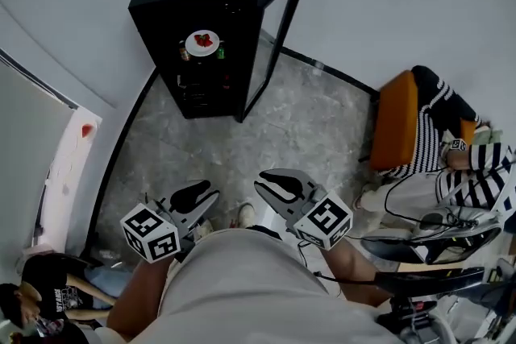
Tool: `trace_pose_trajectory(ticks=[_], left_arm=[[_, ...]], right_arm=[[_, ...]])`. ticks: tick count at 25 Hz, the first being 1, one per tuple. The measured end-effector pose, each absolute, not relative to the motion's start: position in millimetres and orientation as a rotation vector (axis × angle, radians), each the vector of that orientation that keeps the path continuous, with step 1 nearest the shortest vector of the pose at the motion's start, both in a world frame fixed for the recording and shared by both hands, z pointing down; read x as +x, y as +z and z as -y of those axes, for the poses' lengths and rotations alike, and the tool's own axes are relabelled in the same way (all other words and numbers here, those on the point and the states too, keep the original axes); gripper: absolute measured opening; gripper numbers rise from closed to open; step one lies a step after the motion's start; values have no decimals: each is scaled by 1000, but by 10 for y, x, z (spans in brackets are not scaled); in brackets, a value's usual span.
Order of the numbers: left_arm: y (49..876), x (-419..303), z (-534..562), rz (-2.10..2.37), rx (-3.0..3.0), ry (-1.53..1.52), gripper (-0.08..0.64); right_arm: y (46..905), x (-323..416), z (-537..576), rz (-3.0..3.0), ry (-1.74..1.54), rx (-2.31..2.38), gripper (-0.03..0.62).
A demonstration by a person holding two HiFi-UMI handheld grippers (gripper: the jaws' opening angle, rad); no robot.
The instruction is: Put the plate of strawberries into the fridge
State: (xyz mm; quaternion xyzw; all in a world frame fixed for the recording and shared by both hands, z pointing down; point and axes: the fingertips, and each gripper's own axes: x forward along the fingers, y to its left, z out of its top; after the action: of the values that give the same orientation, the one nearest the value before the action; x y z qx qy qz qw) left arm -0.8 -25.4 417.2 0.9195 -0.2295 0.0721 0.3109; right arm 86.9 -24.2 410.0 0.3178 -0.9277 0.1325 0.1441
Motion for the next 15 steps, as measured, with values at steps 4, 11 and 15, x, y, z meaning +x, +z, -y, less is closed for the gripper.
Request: trace_pose_trajectory(ticks=[4,11,15], left_arm=[[4205,-141,212,612,2412,194,143],[4279,-366,197,618,2390,200,143],[4299,-423,211,615,2392,206,143]], right_arm=[[4112,744,207,2661,392,898,80],[4102,549,204,2643,379,891,63],[4097,467,189,2641,372,889,54]])
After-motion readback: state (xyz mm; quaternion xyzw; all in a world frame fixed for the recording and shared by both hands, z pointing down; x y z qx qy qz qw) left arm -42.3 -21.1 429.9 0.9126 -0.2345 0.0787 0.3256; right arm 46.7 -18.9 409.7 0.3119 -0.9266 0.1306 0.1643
